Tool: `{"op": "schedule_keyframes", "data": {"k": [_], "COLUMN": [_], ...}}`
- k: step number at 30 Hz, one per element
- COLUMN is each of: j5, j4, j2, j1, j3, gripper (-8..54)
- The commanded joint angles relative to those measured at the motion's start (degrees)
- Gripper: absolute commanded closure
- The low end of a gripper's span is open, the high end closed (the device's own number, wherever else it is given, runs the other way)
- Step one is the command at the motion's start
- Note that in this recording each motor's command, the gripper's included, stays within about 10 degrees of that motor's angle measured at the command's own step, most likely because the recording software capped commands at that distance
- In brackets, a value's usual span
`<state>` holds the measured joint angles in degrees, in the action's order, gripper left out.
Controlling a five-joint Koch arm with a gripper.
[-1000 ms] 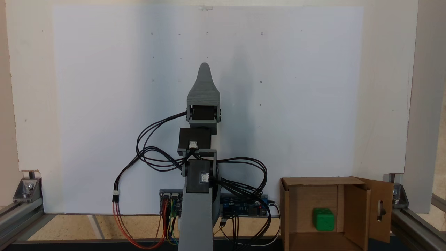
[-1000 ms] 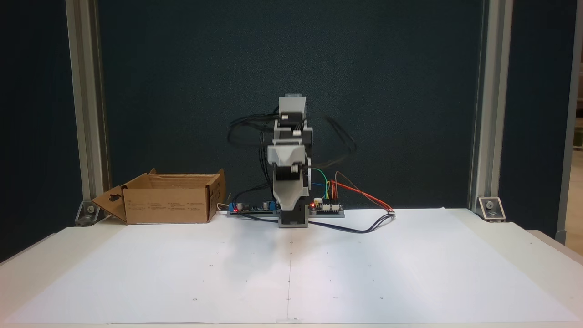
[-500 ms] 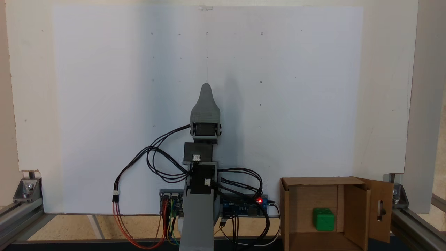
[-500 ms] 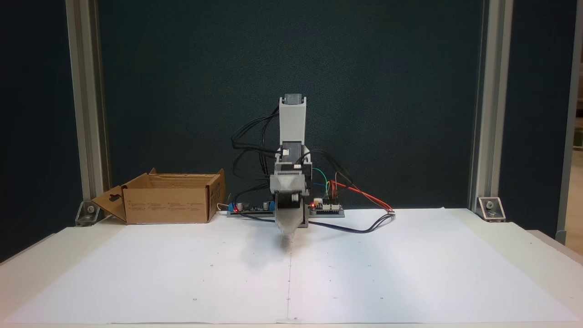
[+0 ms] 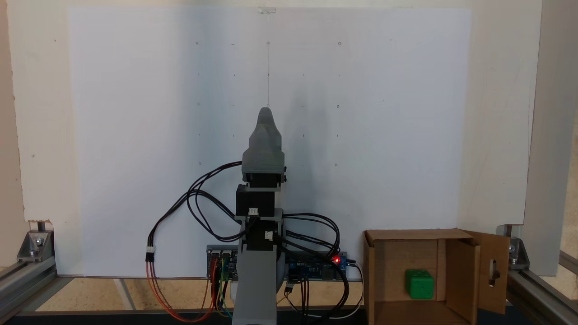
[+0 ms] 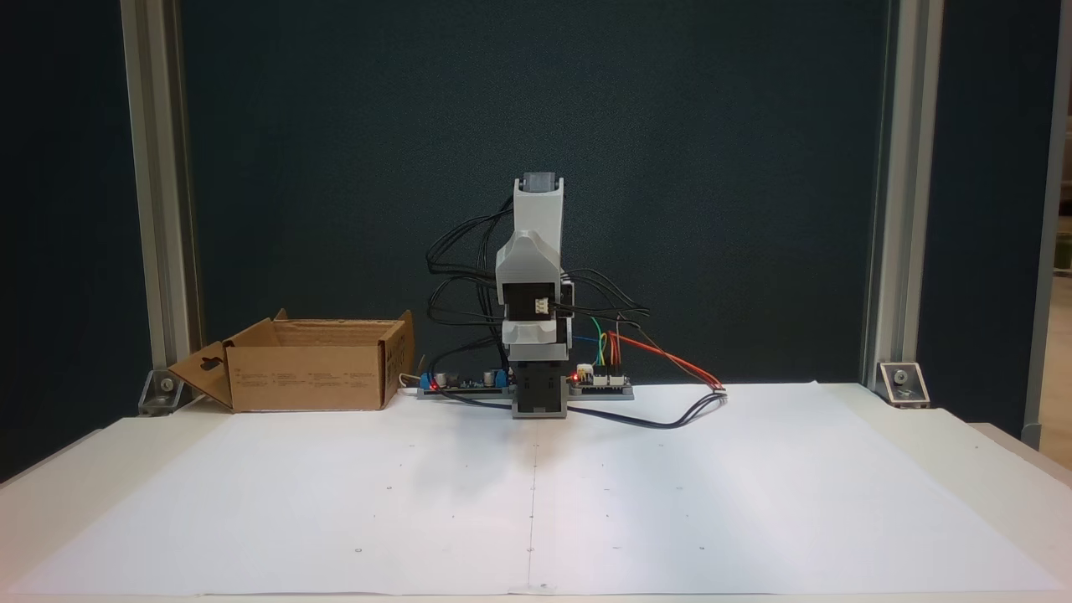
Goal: Grasp a green dice and put it in the bin.
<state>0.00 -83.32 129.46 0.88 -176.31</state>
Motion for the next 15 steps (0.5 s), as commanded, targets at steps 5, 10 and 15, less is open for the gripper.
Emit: {"op": "schedule_keyframes", "data": {"k": [5,10,15], "j5": [1.7,1.7,1.7], "j4": [-3.2,-3.2,-3.2], "j2": [6.2,6.2,6.2], "j1": [0.6,0.5,0.5], "j3": [-2.8,-2.8,-2.8], "gripper": [1.5,1.5,1.5]}}
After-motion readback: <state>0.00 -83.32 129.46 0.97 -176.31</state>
